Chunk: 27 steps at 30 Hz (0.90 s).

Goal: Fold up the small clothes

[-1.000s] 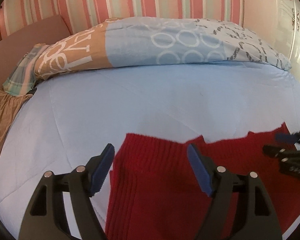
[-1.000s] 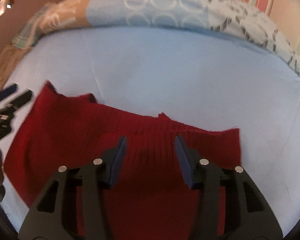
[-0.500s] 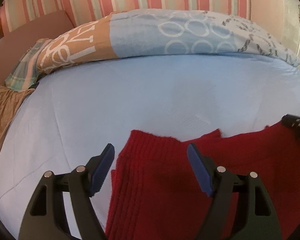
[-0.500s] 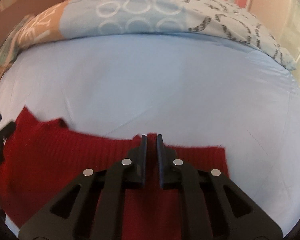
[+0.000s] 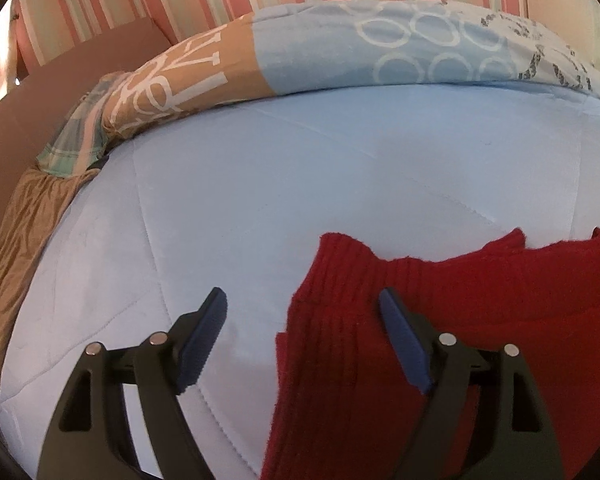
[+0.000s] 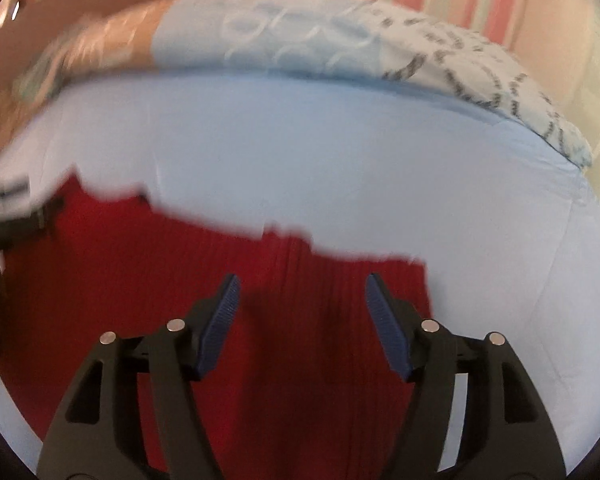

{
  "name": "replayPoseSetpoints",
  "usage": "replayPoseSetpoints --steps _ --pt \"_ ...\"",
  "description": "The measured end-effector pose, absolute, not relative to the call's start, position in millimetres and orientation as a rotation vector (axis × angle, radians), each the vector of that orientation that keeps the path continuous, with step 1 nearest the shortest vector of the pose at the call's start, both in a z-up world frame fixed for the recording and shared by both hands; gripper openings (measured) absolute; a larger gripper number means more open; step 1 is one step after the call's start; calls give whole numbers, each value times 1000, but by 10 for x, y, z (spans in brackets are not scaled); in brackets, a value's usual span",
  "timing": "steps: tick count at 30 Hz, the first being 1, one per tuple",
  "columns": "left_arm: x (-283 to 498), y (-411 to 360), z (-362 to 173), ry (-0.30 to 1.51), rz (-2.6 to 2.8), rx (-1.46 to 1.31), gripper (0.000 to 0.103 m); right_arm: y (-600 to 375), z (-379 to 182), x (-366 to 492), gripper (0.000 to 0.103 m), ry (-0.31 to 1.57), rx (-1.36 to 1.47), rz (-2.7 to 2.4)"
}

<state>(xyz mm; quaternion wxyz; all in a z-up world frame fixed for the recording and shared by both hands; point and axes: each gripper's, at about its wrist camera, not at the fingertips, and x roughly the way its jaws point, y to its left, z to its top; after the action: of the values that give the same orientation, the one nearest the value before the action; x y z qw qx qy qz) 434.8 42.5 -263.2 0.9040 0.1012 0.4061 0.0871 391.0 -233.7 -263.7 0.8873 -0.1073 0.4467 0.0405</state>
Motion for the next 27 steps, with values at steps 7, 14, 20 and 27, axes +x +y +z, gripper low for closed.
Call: replayPoseSetpoints --steps 7,14,20,27 --pt "4408 471 -2743 846 210 244 80 -2721 -2834 4098 91 981 -90 -69" --pt "4087 593 -2380 696 113 89 79 -2725 -2398 3769 90 816 22 -21" --pt "3859 467 -2039 613 28 41 89 -2817 -2379 3768 91 868 -56 -152" --pt "4169 439 -2452 724 103 148 89 -3006 -2820 4113 86 1029 -180 -291"
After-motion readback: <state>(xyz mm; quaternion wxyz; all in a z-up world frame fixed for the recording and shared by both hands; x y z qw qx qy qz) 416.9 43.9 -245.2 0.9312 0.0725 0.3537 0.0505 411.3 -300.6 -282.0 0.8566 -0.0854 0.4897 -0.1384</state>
